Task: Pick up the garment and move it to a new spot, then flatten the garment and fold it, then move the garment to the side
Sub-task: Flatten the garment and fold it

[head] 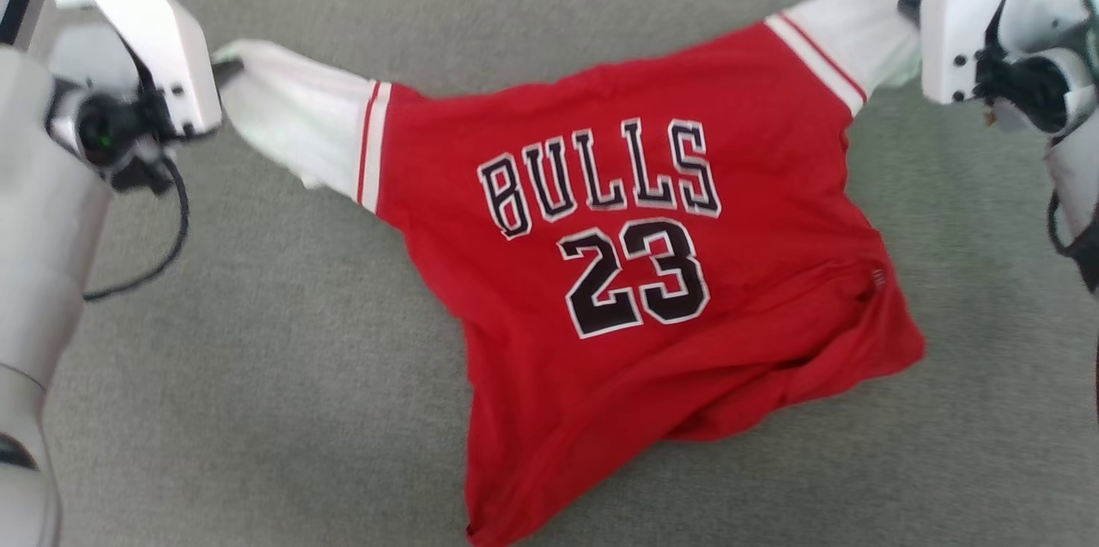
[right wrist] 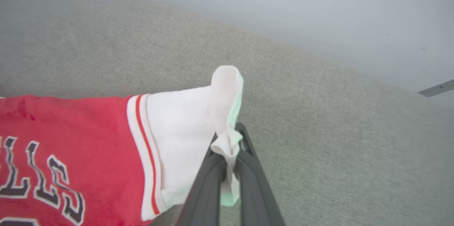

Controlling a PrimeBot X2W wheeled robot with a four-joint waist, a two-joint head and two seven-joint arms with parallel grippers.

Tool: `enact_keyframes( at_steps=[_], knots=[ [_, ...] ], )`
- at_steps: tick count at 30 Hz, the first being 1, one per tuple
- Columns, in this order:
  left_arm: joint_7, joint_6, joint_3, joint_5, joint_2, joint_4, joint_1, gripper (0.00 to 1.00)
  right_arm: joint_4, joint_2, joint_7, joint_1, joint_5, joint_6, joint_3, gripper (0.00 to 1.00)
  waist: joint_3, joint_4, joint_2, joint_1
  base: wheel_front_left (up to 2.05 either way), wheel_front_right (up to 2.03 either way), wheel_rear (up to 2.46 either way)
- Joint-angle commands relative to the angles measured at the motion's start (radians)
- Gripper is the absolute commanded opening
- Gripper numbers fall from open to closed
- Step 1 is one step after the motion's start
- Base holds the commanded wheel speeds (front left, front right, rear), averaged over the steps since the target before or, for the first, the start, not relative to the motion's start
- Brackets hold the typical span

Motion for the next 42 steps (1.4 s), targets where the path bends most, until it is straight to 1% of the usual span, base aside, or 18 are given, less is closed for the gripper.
enact_keyframes(
  at_steps=[1, 7, 14, 22, 25, 29, 32, 34, 37, 40, 42],
  knots=[
    [-0.006, -0.002, 0.000, 0.014, 0.009, -0.009, -0.025, 0.00, -0.018, -0.013, -0.012, -0.004, 0.008, 0.000, 0.004, 0.00, -0.034, -0.026, 0.0000, 0.0000, 0.00, 0.00, 0.00],
    [-0.016, -0.002, -0.006, 0.033, 0.039, -0.050, -0.094, 0.00, -0.109, -0.049, -0.039, -0.012, 0.055, 0.000, 0.016, 0.00, -0.114, -0.065, 0.0000, 0.0000, 0.00, 0.00, 0.00],
    [-0.030, 0.016, -0.002, 0.050, 0.058, -0.082, -0.164, 0.00, -0.183, -0.056, -0.060, -0.035, 0.077, 0.000, -0.010, 0.00, -0.205, -0.106, 0.0000, 0.0000, 0.00, 0.00, 0.00],
    [-0.001, 0.043, 0.009, 0.041, 0.060, -0.103, -0.222, 0.00, -0.179, -0.026, -0.020, -0.076, 0.056, 0.000, -0.048, 0.00, -0.258, -0.144, 0.0000, 0.0000, 0.00, 0.00, 0.00],
    [-0.007, 0.049, 0.015, 0.036, 0.054, -0.107, -0.239, 0.00, -0.167, -0.009, -0.015, -0.097, 0.046, 0.000, -0.055, 0.00, -0.257, -0.155, 0.0000, 0.0000, 0.00, 0.00, 0.00],
    [-0.030, 0.057, 0.024, 0.034, 0.044, -0.103, -0.262, 0.00, -0.123, 0.016, -0.038, -0.141, 0.025, 0.000, -0.074, 0.00, -0.225, -0.164, 0.0000, 0.0000, 0.00, 0.00, 0.00],
    [-0.072, 0.059, 0.035, 0.040, 0.035, -0.096, -0.299, 0.00, -0.068, 0.033, -0.097, -0.203, -0.017, 0.000, -0.093, 0.00, -0.179, -0.167, 0.0000, 0.0000, 0.00, 0.00, 0.00],
    [-0.087, 0.061, 0.037, 0.045, 0.035, -0.093, -0.315, 0.00, -0.045, 0.040, -0.116, -0.226, -0.040, 0.000, -0.096, 0.00, -0.158, -0.168, 0.0000, 0.0000, 0.00, 0.00, 0.00],
    [-0.171, 0.057, 0.047, 0.069, 0.023, -0.086, -0.371, 0.00, 0.022, 0.063, -0.219, -0.296, -0.112, 0.000, -0.108, 0.00, -0.103, -0.165, 0.0000, 0.0000, 0.00, 0.00, 0.00],
    [-0.281, 0.054, 0.048, 0.103, 0.014, -0.080, -0.442, 0.00, 0.086, 0.075, -0.368, -0.381, -0.200, 0.000, -0.142, 0.00, -0.048, -0.158, 0.0000, 0.0000, 0.00, 0.00, 0.00],
    [-0.373, 0.049, 0.052, 0.132, 0.007, -0.074, -0.492, 0.00, 0.118, 0.083, -0.508, -0.441, -0.271, 0.000, -0.183, 0.00, -0.017, -0.150, 0.0000, 0.0000, 0.00, 0.00, 0.00]
  ],
)
